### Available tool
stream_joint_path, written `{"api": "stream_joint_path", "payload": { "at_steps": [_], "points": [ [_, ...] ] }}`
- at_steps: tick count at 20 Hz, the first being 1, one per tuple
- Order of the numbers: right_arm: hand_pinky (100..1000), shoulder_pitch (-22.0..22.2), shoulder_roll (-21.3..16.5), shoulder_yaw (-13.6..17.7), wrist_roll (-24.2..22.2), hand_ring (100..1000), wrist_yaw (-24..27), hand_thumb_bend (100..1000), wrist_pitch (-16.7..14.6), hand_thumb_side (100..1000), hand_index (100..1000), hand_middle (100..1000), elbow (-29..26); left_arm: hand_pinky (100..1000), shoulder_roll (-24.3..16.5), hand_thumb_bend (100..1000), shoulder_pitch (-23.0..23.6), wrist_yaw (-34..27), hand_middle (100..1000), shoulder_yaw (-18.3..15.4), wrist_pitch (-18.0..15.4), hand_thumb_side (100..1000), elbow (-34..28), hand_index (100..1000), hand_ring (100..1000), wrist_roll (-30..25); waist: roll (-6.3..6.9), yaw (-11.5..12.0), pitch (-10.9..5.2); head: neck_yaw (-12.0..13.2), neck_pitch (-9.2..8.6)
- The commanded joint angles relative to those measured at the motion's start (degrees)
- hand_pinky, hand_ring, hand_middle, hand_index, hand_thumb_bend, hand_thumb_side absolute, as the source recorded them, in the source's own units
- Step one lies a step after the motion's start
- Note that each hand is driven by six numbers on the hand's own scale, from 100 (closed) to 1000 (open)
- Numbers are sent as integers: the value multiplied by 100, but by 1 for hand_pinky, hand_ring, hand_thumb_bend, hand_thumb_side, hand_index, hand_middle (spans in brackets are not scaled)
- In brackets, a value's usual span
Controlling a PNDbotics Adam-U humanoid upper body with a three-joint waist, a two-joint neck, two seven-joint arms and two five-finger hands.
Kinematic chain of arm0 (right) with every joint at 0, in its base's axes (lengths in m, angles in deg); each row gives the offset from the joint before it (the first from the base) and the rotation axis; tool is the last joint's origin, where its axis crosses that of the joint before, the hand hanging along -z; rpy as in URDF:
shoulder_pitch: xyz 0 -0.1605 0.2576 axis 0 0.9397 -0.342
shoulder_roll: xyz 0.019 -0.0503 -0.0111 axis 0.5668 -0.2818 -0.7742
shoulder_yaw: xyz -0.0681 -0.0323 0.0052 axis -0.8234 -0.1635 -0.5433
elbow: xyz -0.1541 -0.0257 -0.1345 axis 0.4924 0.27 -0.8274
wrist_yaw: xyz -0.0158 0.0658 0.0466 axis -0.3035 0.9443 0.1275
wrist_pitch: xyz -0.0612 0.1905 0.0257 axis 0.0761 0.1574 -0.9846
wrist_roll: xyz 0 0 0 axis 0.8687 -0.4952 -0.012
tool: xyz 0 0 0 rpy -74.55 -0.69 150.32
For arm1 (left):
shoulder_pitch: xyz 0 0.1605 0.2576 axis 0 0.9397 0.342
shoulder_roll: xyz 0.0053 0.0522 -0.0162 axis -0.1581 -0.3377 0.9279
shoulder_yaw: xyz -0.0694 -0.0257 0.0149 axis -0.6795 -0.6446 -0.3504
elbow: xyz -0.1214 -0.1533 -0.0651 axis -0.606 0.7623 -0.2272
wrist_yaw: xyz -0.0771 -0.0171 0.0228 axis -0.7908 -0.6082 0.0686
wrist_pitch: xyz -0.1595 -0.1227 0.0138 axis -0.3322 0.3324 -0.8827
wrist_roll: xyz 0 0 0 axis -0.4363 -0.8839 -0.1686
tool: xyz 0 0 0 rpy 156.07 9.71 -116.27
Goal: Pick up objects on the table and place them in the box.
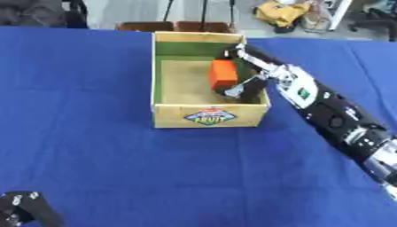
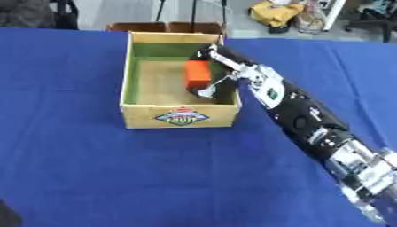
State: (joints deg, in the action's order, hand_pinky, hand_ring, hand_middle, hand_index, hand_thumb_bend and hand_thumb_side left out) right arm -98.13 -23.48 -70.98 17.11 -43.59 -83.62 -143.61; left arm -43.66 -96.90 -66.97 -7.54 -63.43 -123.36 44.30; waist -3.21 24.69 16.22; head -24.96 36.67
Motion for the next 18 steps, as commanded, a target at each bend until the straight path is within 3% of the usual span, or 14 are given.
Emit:
{"api": "stream_joint_path", "payload": {
  "at_steps": [1, 5, 12, 13, 14, 18],
  "points": [
    [862, -47, -102, -4, 4, 836, -184, 547, -160, 548, 805, 665, -123, 657, -26, 282, -67, -6, 474, -4, -8, 1000, -100, 618, 577, -25, 37, -14, -80, 15, -59],
    [885, -49, -132, -6, -8, 863, -300, 579, -257, 639, 841, 724, -217, 657, -28, 282, -66, -11, 473, -7, -10, 1000, -100, 617, 577, -32, 38, -39, -87, 22, -73],
    [877, -49, -216, -35, -30, 856, -154, 578, -319, 586, 839, 706, -505, 656, -41, 283, -58, -25, 472, -30, -11, 1000, -96, 616, 578, -27, 38, -114, -111, 77, -100],
    [872, -47, -257, -45, -31, 851, -55, 563, -312, 657, 837, 698, -609, 656, -47, 283, -49, -19, 472, -40, -12, 1000, -90, 617, 578, -17, 35, -140, -116, 102, -105],
    [869, -45, -309, -56, -36, 848, 62, 571, -298, 547, 837, 694, -735, 656, -54, 284, -37, -11, 472, -53, -14, 1000, -83, 617, 578, -3, 29, -172, -124, 136, -109],
    [857, -18, -541, -77, -91, 839, 613, 538, -102, 468, 831, 676, -1281, 656, -86, 287, 38, 35, 471, -94, -13, 1000, -40, 618, 577, 53, 15, -334, -168, 278, -113]
  ]
}}
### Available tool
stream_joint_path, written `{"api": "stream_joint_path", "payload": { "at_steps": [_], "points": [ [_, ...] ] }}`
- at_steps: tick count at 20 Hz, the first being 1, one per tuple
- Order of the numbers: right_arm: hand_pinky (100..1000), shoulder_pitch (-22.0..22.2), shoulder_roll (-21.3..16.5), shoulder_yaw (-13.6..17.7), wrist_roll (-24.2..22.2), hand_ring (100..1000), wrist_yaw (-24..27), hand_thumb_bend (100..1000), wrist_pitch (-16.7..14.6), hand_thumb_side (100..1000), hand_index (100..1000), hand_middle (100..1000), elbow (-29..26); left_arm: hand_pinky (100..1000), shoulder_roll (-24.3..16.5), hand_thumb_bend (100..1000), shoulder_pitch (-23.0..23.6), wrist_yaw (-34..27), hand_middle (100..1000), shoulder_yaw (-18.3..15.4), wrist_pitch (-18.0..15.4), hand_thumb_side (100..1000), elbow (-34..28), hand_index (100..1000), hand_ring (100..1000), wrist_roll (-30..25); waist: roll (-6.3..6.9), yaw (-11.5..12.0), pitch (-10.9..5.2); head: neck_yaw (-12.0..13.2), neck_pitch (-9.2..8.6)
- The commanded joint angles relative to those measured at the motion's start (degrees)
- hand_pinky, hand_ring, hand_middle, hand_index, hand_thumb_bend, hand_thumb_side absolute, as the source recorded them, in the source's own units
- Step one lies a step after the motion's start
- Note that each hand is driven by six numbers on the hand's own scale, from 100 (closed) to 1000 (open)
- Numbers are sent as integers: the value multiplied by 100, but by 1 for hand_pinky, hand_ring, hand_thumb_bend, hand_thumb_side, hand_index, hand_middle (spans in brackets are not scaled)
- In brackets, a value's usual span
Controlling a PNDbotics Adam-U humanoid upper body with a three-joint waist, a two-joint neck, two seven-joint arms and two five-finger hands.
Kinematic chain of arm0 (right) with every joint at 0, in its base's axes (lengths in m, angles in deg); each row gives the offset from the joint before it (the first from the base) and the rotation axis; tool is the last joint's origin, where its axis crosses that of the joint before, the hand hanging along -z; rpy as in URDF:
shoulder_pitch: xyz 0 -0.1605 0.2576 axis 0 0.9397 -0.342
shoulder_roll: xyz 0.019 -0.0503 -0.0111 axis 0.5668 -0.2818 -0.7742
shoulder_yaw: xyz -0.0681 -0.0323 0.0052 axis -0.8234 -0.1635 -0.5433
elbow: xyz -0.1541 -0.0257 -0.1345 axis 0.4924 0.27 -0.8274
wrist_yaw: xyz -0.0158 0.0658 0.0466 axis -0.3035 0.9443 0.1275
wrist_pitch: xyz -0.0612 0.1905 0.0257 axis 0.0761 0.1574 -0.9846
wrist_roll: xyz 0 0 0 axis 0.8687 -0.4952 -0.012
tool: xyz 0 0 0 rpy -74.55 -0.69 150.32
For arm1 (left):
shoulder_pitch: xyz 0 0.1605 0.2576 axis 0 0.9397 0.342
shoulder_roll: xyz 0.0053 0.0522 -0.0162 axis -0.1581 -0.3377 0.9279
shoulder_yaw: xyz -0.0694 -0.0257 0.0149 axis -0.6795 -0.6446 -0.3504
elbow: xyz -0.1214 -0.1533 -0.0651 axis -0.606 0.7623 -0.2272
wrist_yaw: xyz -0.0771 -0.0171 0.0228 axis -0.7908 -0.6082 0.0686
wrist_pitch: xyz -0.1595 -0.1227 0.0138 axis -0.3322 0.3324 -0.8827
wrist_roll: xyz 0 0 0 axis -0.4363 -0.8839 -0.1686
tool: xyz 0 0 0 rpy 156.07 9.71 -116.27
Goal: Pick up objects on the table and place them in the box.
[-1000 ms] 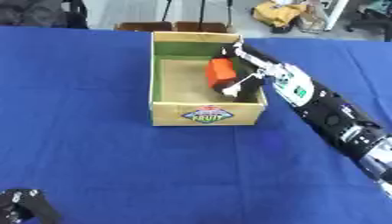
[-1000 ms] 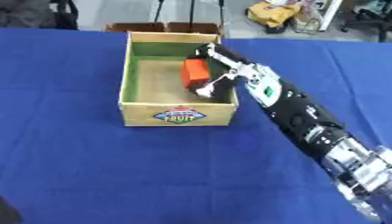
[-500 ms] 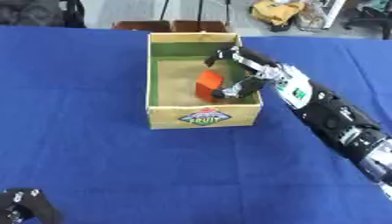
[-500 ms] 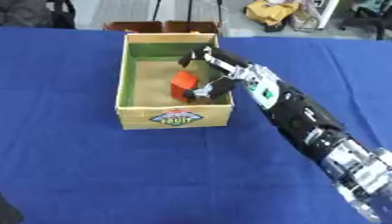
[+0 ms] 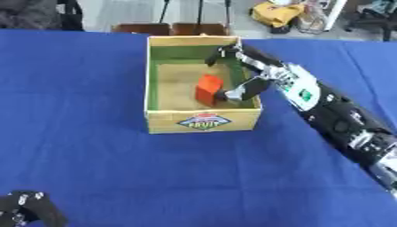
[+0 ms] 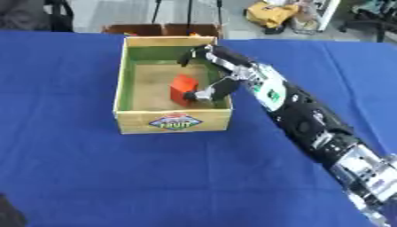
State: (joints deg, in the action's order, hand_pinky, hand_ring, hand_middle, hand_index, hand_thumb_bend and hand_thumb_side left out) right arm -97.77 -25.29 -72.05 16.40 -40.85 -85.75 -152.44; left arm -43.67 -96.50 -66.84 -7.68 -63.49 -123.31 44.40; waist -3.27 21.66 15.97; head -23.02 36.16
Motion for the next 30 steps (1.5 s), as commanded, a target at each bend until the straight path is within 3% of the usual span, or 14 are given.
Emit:
{"api": "stream_joint_path", "payload": {
  "at_steps": [1, 8, 14, 30],
  "points": [
    [854, -38, -426, 36, -32, 837, 490, 524, 184, 448, 830, 672, -554, 655, -94, 288, 21, 35, 471, -87, -10, 1000, -36, 618, 578, 53, 21, -78, -157, 114, -65],
    [839, 248, -855, 161, -55, 823, 1474, 478, 667, 388, 818, 646, -1578, 655, -133, 292, 187, 101, 472, -194, -39, 1000, 18, 618, 578, 176, 39, -444, -238, 268, -89],
    [834, 774, -1121, 280, 3, 816, 1895, 438, 878, 392, 814, 629, -2256, 654, -150, 294, 274, 134, 473, -301, -61, 1000, 41, 619, 578, 320, 66, -725, -260, 385, -127],
    [816, 2111, -1410, 707, 454, 801, 2105, 409, 1038, 377, 805, 607, -3171, 653, -183, 295, 398, 196, 475, -478, -79, 1000, 55, 620, 579, 573, 61, -1120, -273, 679, -125]
  ]
}}
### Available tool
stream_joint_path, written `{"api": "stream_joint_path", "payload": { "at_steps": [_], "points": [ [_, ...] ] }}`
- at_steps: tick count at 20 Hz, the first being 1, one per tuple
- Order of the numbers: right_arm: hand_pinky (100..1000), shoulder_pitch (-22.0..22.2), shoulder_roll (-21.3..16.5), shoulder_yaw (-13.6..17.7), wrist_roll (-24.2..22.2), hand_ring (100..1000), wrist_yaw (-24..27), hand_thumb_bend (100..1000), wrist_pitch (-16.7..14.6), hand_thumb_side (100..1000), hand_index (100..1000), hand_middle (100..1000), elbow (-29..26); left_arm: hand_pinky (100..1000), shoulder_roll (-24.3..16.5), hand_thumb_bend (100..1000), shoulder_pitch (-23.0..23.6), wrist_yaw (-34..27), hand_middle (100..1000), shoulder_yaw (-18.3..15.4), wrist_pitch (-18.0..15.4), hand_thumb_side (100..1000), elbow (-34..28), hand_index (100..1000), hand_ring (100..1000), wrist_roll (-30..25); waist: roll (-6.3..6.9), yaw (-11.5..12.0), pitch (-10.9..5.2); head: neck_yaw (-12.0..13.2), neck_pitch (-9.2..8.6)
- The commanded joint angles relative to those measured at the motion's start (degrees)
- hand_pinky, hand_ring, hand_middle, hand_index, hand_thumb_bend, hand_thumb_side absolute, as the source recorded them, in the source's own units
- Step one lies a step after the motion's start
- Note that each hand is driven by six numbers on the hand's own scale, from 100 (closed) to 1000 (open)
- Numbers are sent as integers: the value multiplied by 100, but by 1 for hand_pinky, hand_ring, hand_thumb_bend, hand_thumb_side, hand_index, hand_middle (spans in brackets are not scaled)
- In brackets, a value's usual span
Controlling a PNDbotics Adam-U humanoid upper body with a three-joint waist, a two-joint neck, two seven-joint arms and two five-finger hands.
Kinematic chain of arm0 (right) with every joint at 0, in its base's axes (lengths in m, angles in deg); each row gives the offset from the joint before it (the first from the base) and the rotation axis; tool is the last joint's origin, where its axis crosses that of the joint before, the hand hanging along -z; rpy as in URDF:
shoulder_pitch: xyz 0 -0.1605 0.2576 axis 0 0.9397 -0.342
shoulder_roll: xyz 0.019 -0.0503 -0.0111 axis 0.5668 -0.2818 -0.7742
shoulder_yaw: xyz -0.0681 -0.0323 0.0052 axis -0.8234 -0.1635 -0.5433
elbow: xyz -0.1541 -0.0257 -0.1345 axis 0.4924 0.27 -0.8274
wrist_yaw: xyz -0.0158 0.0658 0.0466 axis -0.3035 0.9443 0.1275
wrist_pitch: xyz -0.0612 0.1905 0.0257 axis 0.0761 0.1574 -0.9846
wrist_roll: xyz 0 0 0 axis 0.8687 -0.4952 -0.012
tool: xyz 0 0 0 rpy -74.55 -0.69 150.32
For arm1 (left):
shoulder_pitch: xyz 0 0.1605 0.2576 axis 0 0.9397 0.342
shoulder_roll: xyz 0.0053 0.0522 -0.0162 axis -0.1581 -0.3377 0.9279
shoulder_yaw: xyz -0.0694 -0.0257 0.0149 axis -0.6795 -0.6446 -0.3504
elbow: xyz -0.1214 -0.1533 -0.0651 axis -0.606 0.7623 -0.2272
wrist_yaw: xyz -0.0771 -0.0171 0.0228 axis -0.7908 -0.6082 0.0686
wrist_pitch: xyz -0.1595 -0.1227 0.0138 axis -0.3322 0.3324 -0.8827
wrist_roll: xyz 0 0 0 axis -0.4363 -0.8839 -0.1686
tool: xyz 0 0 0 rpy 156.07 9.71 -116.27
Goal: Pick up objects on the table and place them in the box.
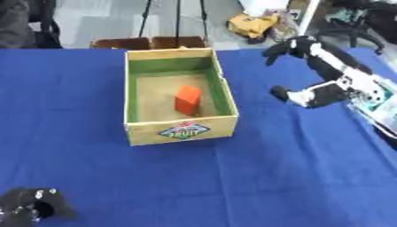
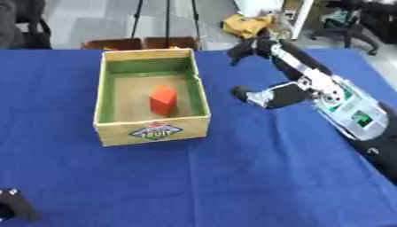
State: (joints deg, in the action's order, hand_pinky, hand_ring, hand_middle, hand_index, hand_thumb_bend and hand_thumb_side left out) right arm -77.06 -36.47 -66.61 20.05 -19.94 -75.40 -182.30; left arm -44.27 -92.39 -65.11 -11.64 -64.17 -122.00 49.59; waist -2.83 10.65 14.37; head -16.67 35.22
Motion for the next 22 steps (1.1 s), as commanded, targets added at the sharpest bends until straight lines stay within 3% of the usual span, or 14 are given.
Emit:
{"api": "stream_joint_path", "payload": {
  "at_steps": [1, 13, 22],
  "points": [
    [815, 111, -309, 188, 118, 801, -2, 409, 4, 377, 805, 607, -215, 653, -127, 295, -4, 26, 475, -95, -16, 1000, -78, 620, 579, 69, 20, -35, -113, 55, -31],
    [816, 631, -294, 351, 373, 801, -217, 398, -9, 389, 806, 605, -268, 652, -167, 282, 46, 96, 482, -209, -57, 1000, -62, 624, 581, 244, 24, -162, -108, 134, -64],
    [816, 683, -178, 344, 334, 801, -170, 384, -9, 389, 805, 603, -372, 650, -179, 280, -51, 148, 495, -295, -1, 1000, 39, 631, 584, 543, 8, -299, -126, 241, -128]
  ]
}}
